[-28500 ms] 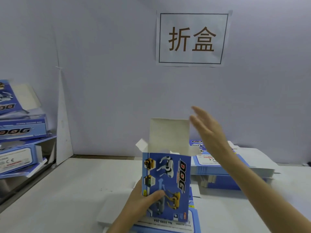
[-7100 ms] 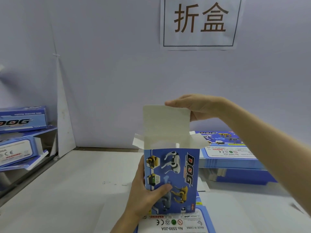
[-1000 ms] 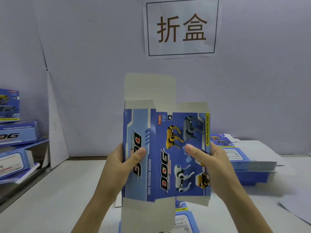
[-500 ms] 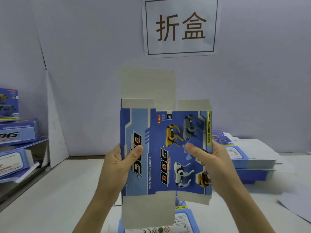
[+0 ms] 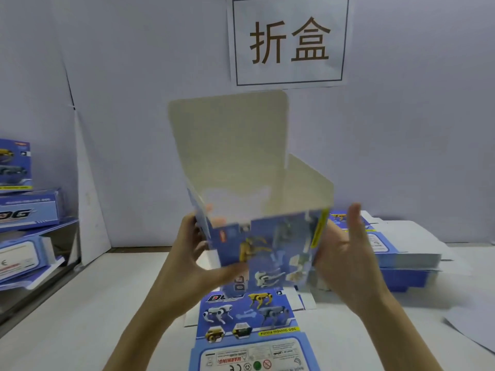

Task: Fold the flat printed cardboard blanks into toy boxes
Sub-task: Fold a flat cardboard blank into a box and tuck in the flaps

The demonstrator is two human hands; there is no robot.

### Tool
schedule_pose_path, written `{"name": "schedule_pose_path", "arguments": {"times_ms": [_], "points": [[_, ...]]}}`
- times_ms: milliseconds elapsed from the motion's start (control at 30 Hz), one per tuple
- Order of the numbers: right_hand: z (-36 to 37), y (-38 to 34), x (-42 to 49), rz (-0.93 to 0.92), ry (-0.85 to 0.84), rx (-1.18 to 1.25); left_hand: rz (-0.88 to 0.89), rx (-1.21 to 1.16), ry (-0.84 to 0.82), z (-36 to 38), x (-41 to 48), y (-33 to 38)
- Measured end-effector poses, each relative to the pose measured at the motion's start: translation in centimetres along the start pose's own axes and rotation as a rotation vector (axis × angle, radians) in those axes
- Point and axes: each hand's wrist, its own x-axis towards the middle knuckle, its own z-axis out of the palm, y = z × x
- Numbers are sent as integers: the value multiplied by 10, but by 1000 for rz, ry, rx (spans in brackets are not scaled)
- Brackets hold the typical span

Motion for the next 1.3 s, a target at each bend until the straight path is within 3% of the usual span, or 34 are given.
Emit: {"name": "schedule_pose_path", "arguments": {"times_ms": [33,67,167,533,633,667,800,900,1000,1167,1300], "points": [[-1,-2,0,56,-21,172,50,64,-34,-3,-1,2],[-8,-3,0,61,-4,181,101,129,-65,-4,-3,4],[-9,-7,0,-17,-14,101,162,199,-130,0,-5,6],[-21,-11,-4,135,-110,-21,194,257,-184,6,-6,1],[-16,-15,-6,192,-18,-77,229,276,-163,9,-6,0],[-17,-14,-5,204,37,-159,246,295,-147,10,-6,0],[-15,-3,0,202,269,-852,291,377,-112,7,-4,-5],[-12,-3,1,309,238,-913,261,404,-121,3,-3,-4],[-8,-4,0,292,283,-947,188,365,-73,4,-3,1],[-4,-5,3,212,448,-1001,-215,18,-334,5,-1,17],[1,-5,1,175,445,-1075,-203,-183,-242,6,-1,15]]}}
